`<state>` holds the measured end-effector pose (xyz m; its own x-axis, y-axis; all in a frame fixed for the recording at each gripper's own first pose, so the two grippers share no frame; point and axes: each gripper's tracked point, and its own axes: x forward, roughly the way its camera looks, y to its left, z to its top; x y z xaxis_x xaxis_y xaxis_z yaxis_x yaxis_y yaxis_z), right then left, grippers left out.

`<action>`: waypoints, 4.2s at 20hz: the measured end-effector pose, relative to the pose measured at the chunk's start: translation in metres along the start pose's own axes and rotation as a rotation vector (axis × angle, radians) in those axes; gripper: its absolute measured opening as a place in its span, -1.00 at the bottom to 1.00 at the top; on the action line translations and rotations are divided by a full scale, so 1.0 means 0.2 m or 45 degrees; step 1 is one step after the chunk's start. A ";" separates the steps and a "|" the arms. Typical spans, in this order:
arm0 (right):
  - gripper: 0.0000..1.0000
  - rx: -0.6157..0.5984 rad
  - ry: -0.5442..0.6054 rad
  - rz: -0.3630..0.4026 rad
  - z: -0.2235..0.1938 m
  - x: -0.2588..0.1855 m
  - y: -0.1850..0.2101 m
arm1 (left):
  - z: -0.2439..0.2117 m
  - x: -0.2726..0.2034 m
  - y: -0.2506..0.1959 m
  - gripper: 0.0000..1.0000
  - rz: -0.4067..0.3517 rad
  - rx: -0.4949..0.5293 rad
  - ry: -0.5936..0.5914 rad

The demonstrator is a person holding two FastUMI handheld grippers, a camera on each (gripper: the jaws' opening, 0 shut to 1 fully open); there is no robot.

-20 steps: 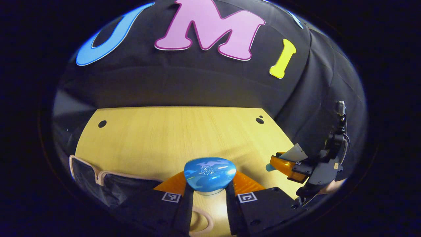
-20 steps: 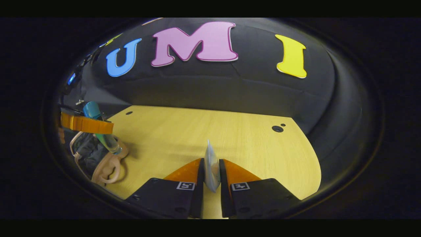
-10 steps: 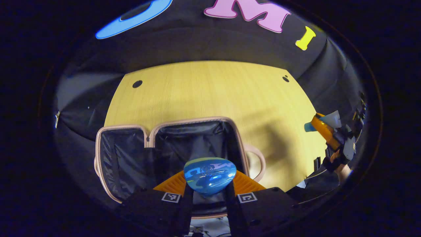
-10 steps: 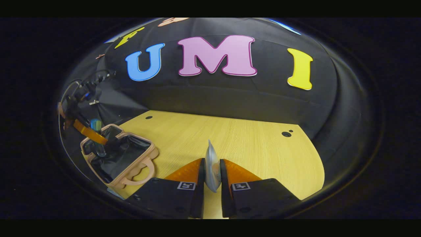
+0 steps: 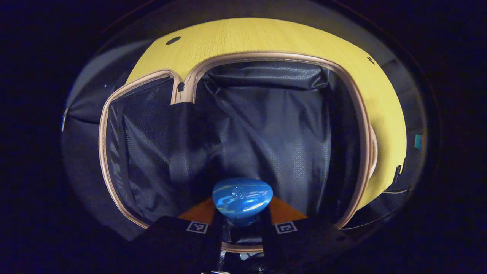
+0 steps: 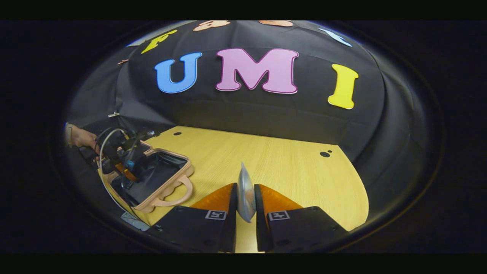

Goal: First open the suitcase, pack the skin care products into it, and then close the suitcase.

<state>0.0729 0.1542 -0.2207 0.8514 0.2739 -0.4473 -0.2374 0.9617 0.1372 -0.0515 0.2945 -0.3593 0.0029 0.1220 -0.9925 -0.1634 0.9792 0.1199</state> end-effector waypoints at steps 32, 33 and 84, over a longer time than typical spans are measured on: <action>-0.42 0.534 1.124 0.293 -0.77 0.44 1.58 | -0.34 -0.41 1.30 0.68 -0.038 -0.633 -0.619; -0.53 0.533 1.122 0.275 -0.76 0.45 1.58 | -0.32 -0.40 1.34 0.69 -0.045 -0.656 -0.624; 0.94 0.599 0.273 0.353 -0.11 -0.17 0.26 | 0.20 -1.40 0.26 -0.86 -0.134 -0.053 -1.108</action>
<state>0.0213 0.1952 -0.2176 0.6619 0.5580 -0.5005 -0.1631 0.7589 0.6304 -0.0207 0.3185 -0.0746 0.7689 0.1279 -0.6264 -0.1556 0.9878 0.0107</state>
